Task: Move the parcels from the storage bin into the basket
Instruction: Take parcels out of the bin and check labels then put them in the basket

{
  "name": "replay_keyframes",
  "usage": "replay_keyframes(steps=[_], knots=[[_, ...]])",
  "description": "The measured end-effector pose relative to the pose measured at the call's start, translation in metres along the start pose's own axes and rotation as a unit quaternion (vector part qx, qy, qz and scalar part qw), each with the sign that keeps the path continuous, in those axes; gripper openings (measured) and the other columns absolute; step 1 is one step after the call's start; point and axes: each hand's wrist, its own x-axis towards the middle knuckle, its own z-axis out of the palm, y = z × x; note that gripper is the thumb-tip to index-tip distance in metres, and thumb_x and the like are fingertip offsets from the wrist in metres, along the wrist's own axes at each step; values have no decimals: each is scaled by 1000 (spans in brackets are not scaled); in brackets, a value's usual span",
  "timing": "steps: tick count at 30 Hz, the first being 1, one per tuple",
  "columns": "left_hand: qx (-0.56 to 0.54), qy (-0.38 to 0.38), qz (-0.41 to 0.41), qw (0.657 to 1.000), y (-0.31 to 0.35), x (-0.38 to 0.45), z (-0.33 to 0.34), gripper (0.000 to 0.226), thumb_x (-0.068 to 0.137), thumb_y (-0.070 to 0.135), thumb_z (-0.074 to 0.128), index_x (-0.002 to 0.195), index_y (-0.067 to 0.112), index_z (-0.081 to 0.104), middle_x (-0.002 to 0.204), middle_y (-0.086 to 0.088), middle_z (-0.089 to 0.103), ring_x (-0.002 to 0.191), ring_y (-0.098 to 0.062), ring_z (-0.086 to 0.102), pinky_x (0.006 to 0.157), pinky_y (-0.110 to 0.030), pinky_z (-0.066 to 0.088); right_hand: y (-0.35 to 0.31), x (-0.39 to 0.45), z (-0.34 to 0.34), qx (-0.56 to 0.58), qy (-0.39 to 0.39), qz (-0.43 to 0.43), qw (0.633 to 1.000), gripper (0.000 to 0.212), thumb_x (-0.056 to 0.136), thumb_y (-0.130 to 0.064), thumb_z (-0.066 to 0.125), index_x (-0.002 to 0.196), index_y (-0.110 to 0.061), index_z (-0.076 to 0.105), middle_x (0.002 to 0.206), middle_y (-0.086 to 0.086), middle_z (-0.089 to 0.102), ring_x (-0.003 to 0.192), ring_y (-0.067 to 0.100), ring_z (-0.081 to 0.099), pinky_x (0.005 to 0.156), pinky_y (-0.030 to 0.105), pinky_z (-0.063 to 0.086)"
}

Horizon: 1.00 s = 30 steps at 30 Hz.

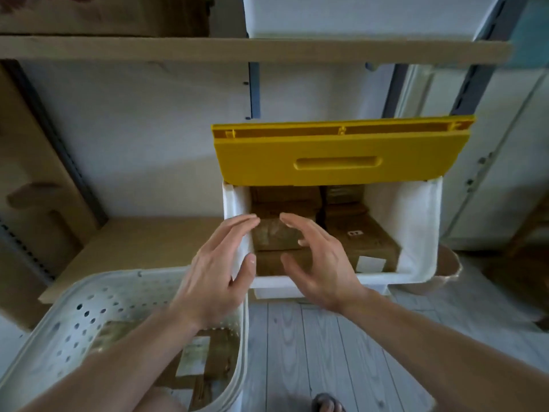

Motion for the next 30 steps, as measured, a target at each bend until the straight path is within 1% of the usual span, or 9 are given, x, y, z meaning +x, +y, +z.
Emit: replay_keyframes(steps=[4, 8, 11, 14, 18, 20, 24, 27, 30], knots=[[-114, 12, -111, 987, 11, 16, 23, 53, 97, 40, 43, 149, 27, 44, 150, 15, 47, 137, 1, 43, 112, -32, 42, 23, 4, -18, 10, 46, 60, 997, 59, 92, -27, 61, 148, -22, 46, 145, -12, 54, 134, -3, 46, 101, 24, 50], [-209, -13, -256, 944, 9, 39, 47, 51, 99, 34, 53, 149, 30, 44, 143, 13, 51, 131, -4, 47, 112, -33, 39, 41, 12, -25, 29, 72, 124, 989, 58, 93, -19, 65, 148, -23, 46, 141, -11, 56, 131, -3, 48, 101, 28, 52], [-180, -48, -306, 934, 2, 65, 70, 61, 96, 34, 56, 153, 26, 37, 128, 17, 53, 112, -3, 53, 100, -30, 42, 53, 23, -22, 64, 85, 201, 974, 59, 93, -19, 66, 148, -22, 45, 141, -10, 57, 129, 2, 51, 106, 30, 49], [-159, -53, -365, 916, -13, 86, 93, 67, 96, 35, 56, 155, 25, 27, 136, 6, 47, 101, -10, 57, 82, -26, 47, 69, 32, -14, 38, 68, 232, 970, 60, 93, -22, 66, 149, -21, 43, 142, -10, 55, 132, 7, 50, 110, 28, 41], [-149, 4, -462, 874, -33, 112, 119, 64, 93, 35, 56, 150, 19, 34, 143, -10, 48, 121, -33, 55, 94, -41, 48, 90, 44, 0, 30, 7, 276, 961, 69, 92, -24, 68, 153, -22, 36, 146, -4, 50, 136, 14, 46, 98, 21, 35], [-149, 30, -476, 866, -36, 120, 129, 58, 95, 31, 58, 147, 16, 40, 144, -11, 48, 119, -30, 54, 89, -36, 42, 100, 52, 4, 64, 2, 306, 950, 68, 92, -23, 68, 152, -24, 36, 140, -5, 53, 131, 13, 49, 94, 22, 38], [-129, 46, -459, 878, -43, 119, 140, 58, 92, 30, 62, 145, 17, 42, 141, -14, 52, 115, -30, 56, 86, -33, 38, 115, 72, 12, 112, -14, 366, 924, 50, 95, -19, 63, 139, -33, 44, 100, -17, 55, 98, 8, 60, 72, 16, 45], [-133, 53, -471, 870, -45, 121, 141, 63, 90, 29, 63, 147, 14, 39, 141, -16, 53, 128, -38, 52, 98, -37, 41, 120, 84, 22, 111, -31, 393, 912, 46, 95, -24, 61, 140, -26, 50, 116, -3, 62, 116, 25, 60, 92, 34, 49], [-177, 54, -517, 836, -49, 127, 142, 58, 92, 26, 61, 144, 9, 43, 139, -16, 56, 125, -38, 54, 93, -36, 42, 122, 88, 30, 132, -30, 428, 893, 45, 94, -26, 60, 139, -22, 53, 127, 5, 62, 120, 30, 57, 93, 34, 46]])
